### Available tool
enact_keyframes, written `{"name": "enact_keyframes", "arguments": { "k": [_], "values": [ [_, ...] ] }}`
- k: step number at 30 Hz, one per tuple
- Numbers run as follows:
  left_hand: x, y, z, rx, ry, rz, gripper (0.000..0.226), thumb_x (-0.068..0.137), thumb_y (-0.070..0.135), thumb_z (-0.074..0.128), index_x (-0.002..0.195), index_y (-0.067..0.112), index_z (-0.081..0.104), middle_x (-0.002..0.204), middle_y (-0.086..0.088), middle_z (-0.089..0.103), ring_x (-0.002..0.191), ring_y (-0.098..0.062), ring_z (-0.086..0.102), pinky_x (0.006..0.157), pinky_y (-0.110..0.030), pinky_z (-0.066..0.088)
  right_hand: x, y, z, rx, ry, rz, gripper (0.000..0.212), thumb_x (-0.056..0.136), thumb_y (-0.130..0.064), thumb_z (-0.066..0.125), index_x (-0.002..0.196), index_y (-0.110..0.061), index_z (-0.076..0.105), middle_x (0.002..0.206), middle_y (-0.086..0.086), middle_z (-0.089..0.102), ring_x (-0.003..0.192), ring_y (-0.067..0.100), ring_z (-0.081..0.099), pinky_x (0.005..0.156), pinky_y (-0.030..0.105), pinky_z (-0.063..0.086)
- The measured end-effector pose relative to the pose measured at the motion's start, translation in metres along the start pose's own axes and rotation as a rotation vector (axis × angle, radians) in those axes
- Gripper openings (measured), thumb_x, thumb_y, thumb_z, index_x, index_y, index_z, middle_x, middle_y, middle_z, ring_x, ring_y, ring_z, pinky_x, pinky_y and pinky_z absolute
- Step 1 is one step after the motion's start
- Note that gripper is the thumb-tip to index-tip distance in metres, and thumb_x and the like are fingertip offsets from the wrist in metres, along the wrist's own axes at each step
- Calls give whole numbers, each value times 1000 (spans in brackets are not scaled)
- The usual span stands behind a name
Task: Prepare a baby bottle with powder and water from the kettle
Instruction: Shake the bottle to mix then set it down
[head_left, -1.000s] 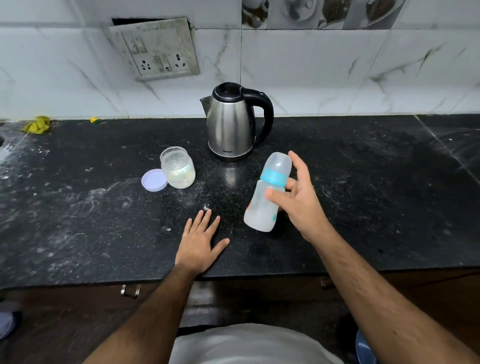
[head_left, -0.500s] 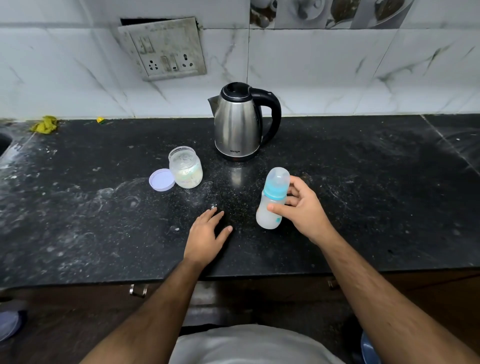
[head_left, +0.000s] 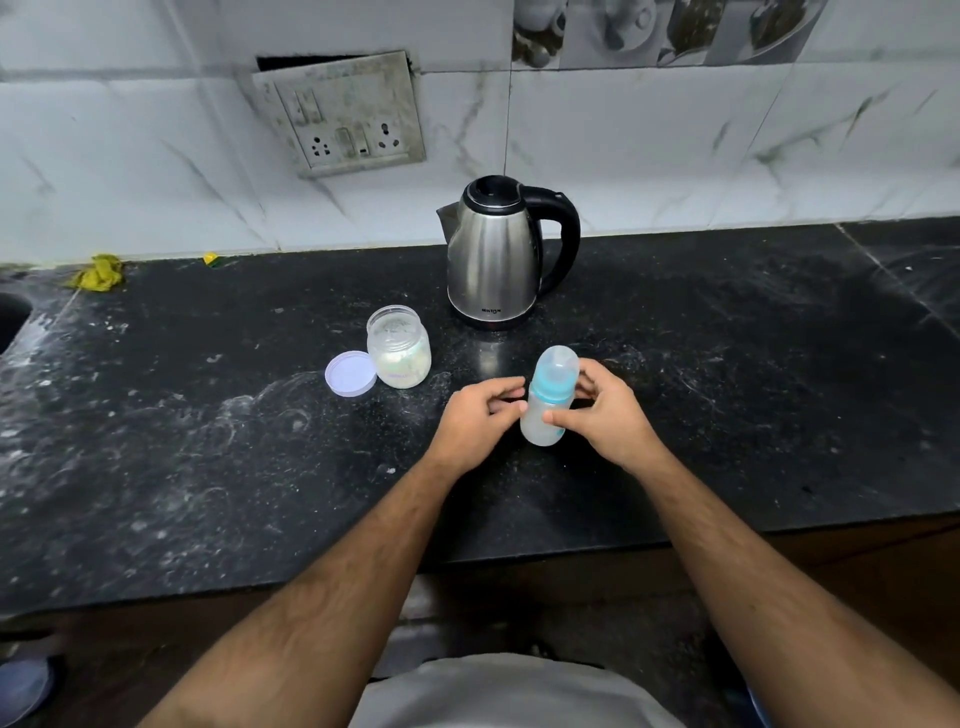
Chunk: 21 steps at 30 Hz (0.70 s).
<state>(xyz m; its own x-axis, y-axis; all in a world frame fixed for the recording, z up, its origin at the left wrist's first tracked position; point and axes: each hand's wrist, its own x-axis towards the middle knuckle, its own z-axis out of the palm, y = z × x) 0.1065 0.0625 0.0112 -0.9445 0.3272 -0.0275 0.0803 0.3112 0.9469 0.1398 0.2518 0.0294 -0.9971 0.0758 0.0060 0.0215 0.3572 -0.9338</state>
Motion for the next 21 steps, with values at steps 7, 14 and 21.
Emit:
{"name": "enact_keyframes", "arguments": {
  "k": [7, 14, 21],
  "values": [
    [15, -3, -8, -44, -44, -10, 33, 91, 10, 64, 121, 23, 69, 107, 10, 74, 91, 5, 68, 72, -10, 49, 17, -7, 8, -116, 9, 0, 59, 67, -1, 86, 119, -19, 64, 114, -5, 68, 104, 15, 67, 93, 26, 52],
    [54, 8, -8, -17, -66, -88, 38, 93, 4, 58, 126, 22, 66, 112, 8, 72, 101, -14, 69, 74, -31, 57, 65, -3, -2, -163, -14, 35, 63, 67, 2, 85, 124, -13, 63, 114, 0, 69, 105, 16, 67, 96, 26, 52],
    [102, 14, 0, 24, -40, -141, 42, 94, 2, 56, 132, 20, 62, 121, 6, 70, 86, 0, 63, 77, -33, 57, 124, 12, -14, -157, -45, 81, 63, 66, 7, 83, 123, -11, 62, 116, 7, 69, 106, 22, 68, 97, 37, 54]
  ]
}}
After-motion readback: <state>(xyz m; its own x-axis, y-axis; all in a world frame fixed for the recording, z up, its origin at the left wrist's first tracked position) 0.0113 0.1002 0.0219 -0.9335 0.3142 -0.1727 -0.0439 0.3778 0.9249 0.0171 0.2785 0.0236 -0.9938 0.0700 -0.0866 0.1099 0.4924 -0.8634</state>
